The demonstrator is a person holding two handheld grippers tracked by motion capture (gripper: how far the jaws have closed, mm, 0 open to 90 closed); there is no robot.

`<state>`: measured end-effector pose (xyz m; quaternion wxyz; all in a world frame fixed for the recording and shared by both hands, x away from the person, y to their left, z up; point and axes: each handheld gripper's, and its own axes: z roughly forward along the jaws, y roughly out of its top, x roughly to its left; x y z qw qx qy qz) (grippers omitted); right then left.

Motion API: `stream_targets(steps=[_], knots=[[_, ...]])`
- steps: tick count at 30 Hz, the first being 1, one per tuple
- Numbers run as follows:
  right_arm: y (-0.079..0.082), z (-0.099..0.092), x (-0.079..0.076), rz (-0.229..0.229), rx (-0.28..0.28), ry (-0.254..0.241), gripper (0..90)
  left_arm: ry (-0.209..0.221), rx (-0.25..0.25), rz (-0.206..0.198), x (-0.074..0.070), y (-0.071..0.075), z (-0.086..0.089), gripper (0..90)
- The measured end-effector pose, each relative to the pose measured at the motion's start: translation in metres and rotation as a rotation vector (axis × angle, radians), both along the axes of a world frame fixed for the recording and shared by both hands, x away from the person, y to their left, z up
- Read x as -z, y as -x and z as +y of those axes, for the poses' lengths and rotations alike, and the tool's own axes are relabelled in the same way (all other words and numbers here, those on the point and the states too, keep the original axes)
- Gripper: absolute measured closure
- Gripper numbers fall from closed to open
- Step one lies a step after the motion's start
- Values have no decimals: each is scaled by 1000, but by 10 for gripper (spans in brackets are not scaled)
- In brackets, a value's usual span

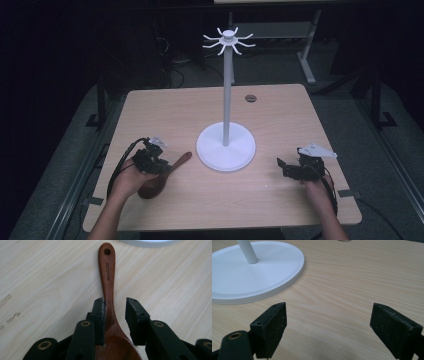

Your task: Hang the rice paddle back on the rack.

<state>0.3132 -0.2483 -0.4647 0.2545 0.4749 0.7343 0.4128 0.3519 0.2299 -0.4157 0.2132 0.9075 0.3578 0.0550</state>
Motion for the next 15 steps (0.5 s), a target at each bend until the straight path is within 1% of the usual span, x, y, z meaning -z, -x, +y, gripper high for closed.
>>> stream_targets(steps=[3,5,6,7,9,11,12,15], knots=[[0,0,0,1,0,1,137,-26,-2,22,5,-6,-7,646],[0,0,0,1,1,0,137,-55,6,34,7,-9,-11,646],[0,0,0,0,1,2,137,-57,6,38,7,-11,-13,646],[0,-1,0,0,2,2,137,-65,3,48,8,-13,-14,646],[0,-1,0,0,4,2,137,-88,-6,53,9,-17,-17,646],[0,-1,0,-1,2,3,137,-101,-12,70,10,-20,-19,647],[0,-1,0,0,2,3,137,-127,3,81,10,-22,-20,647],[0,-1,0,1,5,0,137,-152,16,110,11,-26,-26,647]])
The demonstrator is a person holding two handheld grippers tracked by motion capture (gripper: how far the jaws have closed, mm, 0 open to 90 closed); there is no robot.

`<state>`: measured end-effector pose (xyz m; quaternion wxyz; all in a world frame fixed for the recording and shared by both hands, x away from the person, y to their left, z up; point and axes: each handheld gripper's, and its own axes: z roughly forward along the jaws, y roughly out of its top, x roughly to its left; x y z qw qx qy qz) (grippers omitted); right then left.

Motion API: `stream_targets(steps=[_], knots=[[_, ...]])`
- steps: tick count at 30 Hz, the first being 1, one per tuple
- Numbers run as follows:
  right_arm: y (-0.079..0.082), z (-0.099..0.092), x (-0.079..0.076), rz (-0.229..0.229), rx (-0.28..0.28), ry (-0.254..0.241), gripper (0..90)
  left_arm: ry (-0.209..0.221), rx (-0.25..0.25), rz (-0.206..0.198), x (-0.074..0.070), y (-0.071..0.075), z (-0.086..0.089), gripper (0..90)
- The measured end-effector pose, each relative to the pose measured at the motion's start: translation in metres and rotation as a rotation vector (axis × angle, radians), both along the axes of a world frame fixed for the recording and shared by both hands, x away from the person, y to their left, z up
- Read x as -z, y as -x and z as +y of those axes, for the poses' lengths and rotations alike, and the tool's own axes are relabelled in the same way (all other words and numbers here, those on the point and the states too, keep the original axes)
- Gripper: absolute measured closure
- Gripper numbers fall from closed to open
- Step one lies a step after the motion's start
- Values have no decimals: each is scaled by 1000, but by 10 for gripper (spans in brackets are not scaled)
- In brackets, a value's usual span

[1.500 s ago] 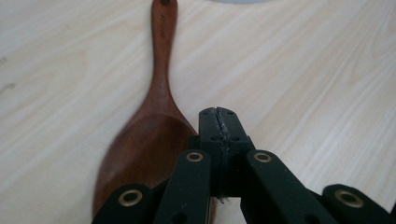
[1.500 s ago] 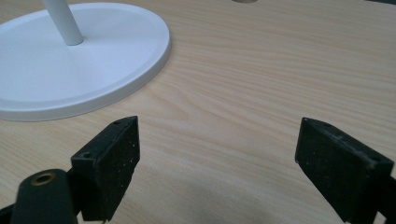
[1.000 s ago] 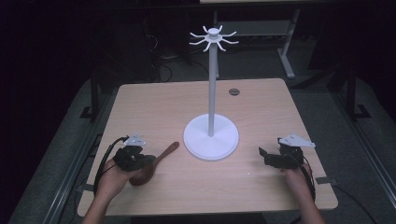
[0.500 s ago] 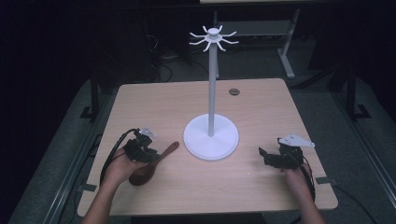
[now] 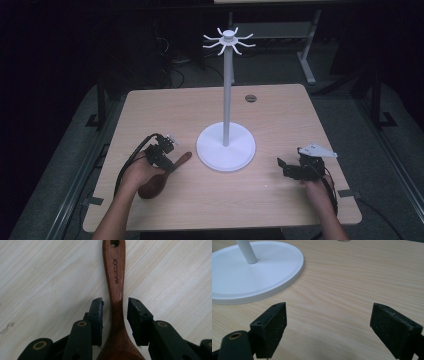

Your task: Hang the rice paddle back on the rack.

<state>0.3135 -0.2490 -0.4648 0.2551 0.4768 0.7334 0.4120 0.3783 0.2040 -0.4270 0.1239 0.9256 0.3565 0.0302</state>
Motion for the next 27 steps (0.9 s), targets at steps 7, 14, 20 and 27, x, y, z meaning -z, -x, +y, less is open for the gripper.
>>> stream_targets(steps=[7,14,20,27], knots=[[0,-1,0,-1,1,2,137,-52,4,24,3,-8,-7,663],[0,-1,0,-1,0,1,137,-87,3,33,6,-7,-11,666],[0,0,0,-2,1,-2,137,-99,-3,35,6,-7,-12,742],[0,-1,0,-5,-2,2,137,-93,-24,41,6,-7,-10,773]])
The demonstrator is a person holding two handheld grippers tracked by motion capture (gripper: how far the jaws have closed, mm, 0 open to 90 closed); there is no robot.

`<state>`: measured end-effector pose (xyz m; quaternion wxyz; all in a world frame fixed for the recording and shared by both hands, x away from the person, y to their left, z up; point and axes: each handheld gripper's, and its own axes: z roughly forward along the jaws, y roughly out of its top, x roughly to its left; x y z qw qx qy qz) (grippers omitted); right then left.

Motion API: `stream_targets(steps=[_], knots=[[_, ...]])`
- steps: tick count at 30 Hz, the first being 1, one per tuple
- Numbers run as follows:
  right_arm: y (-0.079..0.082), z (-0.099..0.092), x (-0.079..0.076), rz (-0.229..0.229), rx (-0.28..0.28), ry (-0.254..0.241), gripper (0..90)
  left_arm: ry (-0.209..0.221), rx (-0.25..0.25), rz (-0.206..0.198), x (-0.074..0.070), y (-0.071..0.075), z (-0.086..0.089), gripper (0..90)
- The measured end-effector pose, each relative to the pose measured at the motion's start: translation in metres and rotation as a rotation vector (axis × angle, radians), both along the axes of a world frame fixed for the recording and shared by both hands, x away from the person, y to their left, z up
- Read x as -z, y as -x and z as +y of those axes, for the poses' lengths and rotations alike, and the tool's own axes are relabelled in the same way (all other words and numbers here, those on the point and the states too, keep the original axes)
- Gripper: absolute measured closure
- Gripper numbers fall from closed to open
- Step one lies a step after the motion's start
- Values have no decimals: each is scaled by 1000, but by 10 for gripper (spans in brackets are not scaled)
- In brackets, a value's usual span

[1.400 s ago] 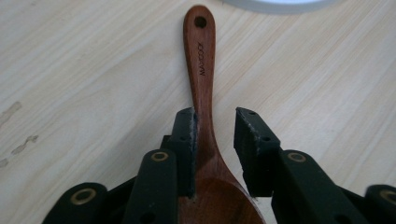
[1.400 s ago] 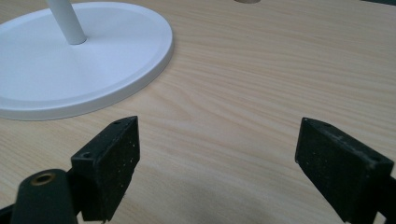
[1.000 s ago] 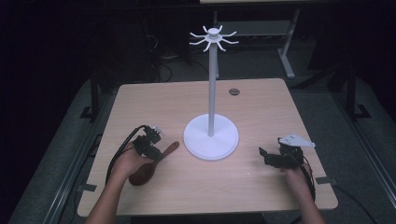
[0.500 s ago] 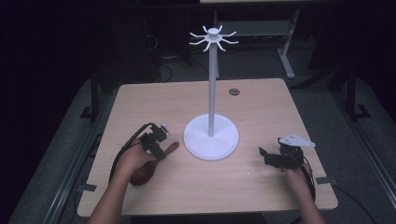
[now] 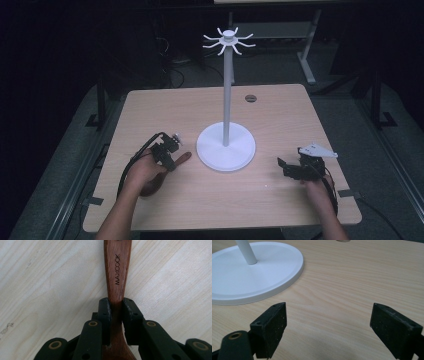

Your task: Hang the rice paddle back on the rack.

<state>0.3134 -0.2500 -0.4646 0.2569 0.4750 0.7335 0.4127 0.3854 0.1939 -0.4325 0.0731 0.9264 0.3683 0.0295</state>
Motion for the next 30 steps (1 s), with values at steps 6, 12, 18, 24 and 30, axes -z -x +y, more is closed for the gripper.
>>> stream_targets(steps=[6,12,18,24,30], knots=[[0,0,0,-1,-1,-1,137,20,-2,-3,-1,1,3,776],[0,0,0,-2,0,-4,137,111,-16,-52,-10,3,13,776],[1,0,-1,-2,0,-8,137,230,-20,-107,-20,8,29,776],[0,0,-1,-5,-1,-6,138,367,-14,-205,-30,14,41,776],[0,0,-1,-8,1,-9,137,447,-18,-269,-36,20,51,776]])
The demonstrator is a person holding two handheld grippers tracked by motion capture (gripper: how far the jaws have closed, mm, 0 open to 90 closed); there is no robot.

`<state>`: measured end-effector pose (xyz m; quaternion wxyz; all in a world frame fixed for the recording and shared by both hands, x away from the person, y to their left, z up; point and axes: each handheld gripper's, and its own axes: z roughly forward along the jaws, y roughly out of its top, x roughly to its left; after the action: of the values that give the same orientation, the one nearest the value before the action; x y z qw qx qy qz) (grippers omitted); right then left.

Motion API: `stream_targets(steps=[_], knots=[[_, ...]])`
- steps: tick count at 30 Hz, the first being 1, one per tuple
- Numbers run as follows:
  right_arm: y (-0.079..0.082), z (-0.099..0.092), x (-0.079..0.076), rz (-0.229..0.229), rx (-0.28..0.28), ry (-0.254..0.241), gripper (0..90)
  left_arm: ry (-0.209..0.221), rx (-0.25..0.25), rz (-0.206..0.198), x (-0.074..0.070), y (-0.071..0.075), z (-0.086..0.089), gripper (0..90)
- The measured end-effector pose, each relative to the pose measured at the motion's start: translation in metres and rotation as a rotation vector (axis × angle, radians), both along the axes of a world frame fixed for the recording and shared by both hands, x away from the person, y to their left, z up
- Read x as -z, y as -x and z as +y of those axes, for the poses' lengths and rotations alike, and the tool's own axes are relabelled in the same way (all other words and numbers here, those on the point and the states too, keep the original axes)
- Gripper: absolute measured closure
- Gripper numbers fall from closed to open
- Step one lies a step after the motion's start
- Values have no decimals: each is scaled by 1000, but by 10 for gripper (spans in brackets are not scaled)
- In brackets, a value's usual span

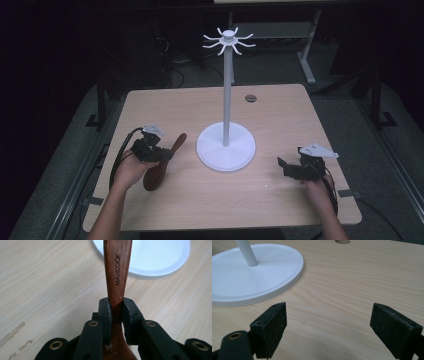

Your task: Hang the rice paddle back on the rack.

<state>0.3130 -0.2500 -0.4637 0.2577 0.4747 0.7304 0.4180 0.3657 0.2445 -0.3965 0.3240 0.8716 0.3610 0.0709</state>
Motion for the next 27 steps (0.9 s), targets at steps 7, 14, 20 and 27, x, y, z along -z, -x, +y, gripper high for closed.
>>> stream_targets(steps=[7,14,20,27], knots=[[0,0,0,-1,-1,0,137,97,-11,-95,-10,5,11,777],[0,1,0,-1,-1,-3,137,175,-20,-131,-15,7,15,778],[0,0,0,-1,-1,-1,137,234,-11,-147,-19,9,17,779],[0,0,0,-2,0,-2,137,267,4,-176,-23,10,19,780]])
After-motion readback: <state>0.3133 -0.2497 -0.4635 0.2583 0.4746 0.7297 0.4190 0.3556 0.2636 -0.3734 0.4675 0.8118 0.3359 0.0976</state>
